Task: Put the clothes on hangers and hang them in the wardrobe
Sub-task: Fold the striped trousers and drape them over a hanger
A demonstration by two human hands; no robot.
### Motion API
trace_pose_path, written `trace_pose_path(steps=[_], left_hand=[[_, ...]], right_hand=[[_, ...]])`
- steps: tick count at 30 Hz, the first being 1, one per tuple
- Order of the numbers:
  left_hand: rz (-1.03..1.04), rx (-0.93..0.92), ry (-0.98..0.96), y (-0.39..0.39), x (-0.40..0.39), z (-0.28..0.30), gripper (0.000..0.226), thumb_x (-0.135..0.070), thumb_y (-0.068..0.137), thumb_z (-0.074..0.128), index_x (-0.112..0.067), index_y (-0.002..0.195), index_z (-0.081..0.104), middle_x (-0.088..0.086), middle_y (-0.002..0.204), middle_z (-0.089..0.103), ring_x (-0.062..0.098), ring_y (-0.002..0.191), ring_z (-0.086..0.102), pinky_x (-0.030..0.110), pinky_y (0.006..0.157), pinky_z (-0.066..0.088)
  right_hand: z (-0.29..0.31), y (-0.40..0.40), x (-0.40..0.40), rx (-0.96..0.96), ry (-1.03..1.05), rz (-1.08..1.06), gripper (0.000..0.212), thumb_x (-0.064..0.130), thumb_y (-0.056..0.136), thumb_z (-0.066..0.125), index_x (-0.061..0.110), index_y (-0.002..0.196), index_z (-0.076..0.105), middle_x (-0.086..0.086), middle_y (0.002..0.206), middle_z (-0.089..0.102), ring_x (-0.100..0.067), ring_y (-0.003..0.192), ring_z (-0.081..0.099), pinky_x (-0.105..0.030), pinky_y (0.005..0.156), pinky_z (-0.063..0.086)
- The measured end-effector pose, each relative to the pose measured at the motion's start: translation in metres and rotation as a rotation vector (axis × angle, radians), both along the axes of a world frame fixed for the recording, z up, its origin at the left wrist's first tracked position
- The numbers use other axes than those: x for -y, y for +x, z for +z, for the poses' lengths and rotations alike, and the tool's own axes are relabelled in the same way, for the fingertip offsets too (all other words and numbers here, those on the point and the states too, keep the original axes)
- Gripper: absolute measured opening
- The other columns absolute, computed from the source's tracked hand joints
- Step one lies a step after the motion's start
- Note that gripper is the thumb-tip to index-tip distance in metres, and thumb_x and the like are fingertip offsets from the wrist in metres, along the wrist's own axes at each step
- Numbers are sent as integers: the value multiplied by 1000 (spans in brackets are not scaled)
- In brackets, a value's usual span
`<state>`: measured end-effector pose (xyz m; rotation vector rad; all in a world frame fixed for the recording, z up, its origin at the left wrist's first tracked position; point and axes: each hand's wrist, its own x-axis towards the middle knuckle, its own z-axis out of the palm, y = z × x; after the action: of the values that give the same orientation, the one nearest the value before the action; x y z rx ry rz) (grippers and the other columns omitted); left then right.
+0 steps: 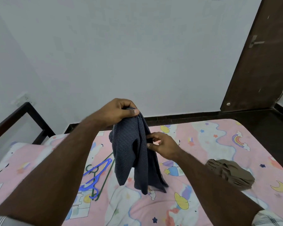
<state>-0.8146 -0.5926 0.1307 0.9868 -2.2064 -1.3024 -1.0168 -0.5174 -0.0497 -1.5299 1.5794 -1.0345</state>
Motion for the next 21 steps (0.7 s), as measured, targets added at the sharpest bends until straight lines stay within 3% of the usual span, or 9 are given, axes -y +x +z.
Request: trace_pose_path(steps=[5, 7, 10, 13, 16, 19, 21], left_hand=[[7, -5, 30, 5, -3, 5, 15, -16, 97, 65, -2, 99, 70, 5, 87, 71, 12, 78, 67, 23, 65, 52], [4, 4, 1, 8, -4, 6, 13, -17, 97, 66, -5, 98, 70, 5, 88, 71, 12, 80, 67, 23, 69, 52], [11, 3, -1, 13, -3, 6, 13, -18, 97, 66, -6, 97, 71, 5, 90, 71, 13, 82, 67, 26, 71, 52], [42, 6, 23, 22, 1, 4, 13, -19, 97, 65, -7, 95, 70, 4, 87, 70, 12, 79, 65, 26, 65, 50], [71, 6, 69, 33, 6, -1, 13, -21, 97, 66, -10, 92, 71, 6, 86, 69, 16, 76, 64, 31, 65, 50], [108, 47, 72, 47, 13, -8, 13, -23, 97, 66, -13, 91, 72, 7, 85, 68, 18, 75, 62, 35, 69, 48], [128, 92, 43, 56, 18, -15, 14, -24, 97, 66, -15, 89, 72, 5, 83, 68, 17, 74, 62, 35, 69, 46]], right_hand=[[2, 11, 5, 148, -61, -91, 39, 15, 85, 76, 30, 120, 68, 13, 117, 69, -6, 111, 61, -14, 85, 42], [2, 15, 6, 118, -60, -101, 35, 15, 86, 75, 30, 117, 69, 12, 114, 70, -9, 109, 62, -20, 90, 45], [-1, 14, 7, 34, -26, -139, 14, 20, 87, 74, 30, 97, 72, 10, 104, 71, -11, 101, 64, -31, 92, 50], [0, 7, 5, 77, -43, -219, 12, 17, 87, 74, 25, 82, 67, 8, 86, 71, -7, 82, 65, -26, 79, 50], [3, -3, -1, 198, -56, -249, 21, 7, 87, 73, 24, 88, 61, 1, 81, 64, -8, 70, 58, -25, 71, 50], [15, -19, -5, 178, -42, -192, 22, 7, 90, 71, 28, 95, 68, 0, 85, 70, -12, 75, 64, -32, 78, 56], [30, -30, -9, 158, -41, -140, 16, 7, 92, 69, 23, 89, 73, 2, 85, 74, -11, 77, 67, -29, 78, 55]])
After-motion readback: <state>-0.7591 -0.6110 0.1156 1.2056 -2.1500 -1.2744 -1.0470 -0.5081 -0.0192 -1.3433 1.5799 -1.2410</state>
